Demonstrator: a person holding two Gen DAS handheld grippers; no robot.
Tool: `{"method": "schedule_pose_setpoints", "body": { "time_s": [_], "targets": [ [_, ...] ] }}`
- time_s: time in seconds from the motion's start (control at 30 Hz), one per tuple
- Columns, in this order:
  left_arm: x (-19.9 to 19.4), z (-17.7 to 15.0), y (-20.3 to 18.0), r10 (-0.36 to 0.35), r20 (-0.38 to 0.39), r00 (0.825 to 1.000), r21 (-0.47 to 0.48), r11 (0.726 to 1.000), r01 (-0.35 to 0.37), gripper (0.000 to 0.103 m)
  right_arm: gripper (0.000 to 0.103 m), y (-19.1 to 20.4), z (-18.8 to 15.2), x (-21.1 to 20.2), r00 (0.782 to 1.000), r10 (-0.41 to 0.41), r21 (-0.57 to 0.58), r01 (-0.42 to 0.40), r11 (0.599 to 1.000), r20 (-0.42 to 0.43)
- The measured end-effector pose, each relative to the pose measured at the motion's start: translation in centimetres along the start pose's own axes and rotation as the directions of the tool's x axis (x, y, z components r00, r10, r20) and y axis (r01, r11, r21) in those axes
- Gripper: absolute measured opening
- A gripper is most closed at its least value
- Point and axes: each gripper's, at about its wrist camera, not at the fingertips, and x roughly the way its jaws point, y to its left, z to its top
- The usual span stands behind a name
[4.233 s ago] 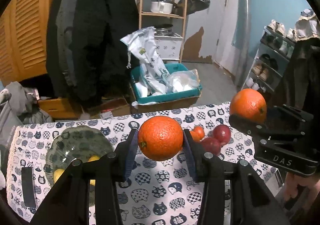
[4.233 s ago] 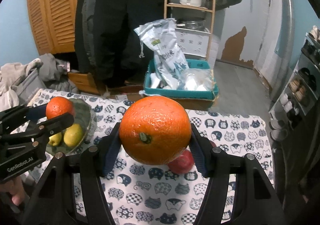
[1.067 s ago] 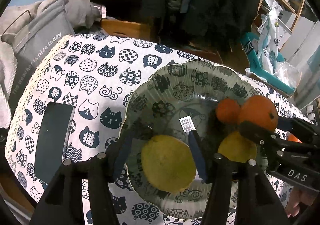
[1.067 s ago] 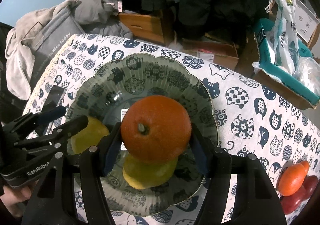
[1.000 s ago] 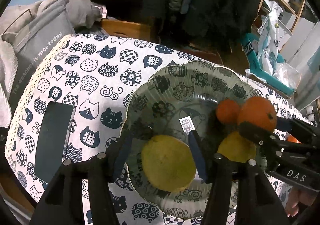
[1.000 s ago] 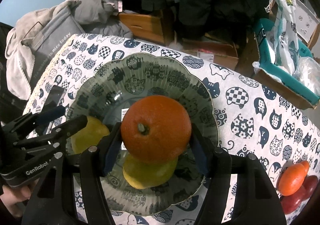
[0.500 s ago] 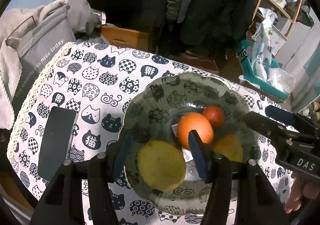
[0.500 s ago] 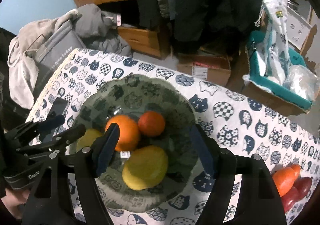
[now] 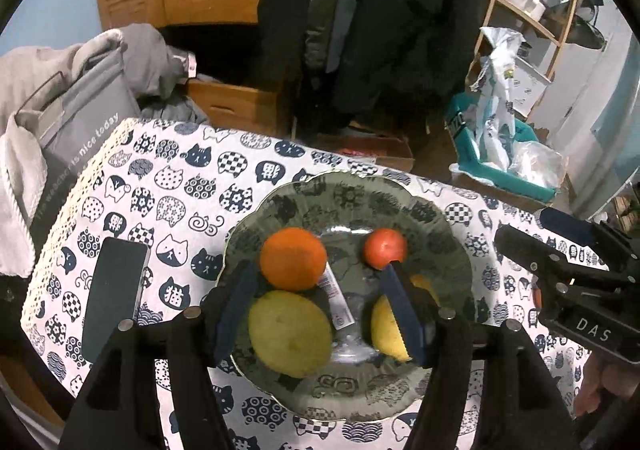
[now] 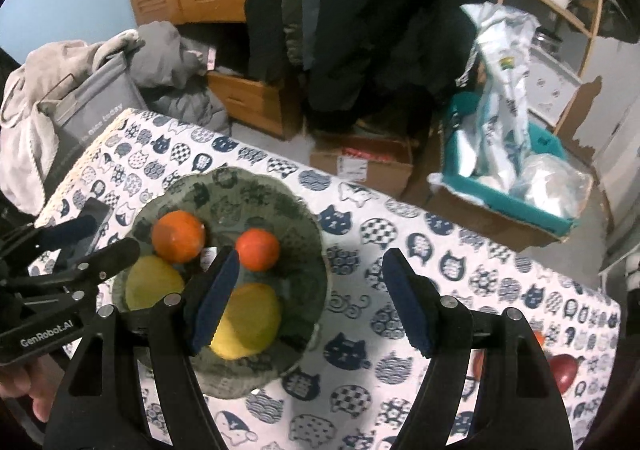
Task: Organize fruits
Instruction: 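Raise both tools from the bowl and move toward the red apples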
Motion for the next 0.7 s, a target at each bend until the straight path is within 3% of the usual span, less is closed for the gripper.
{"method": "schedule_pose_setpoints", "body": {
  "time_s": [0.27,0.7],
  "targets": [
    [-2.3,0.1,-1.9,-0.02,0.047,0.999,0.035,0.999,0.019,0.079,0.076,-1.5,-0.5,-2.9,0.998,-0.041,0.017,0.04,0.999,0.042],
    [-6.0,-0.3,-5.9,-0.077,0.105,0.992,0.112,0.992,0.065,0.08,0.078,-5.2,-2.3,-8.2,0.988,-0.124,0.059,0.119,0.991,0.096]
  ]
}}
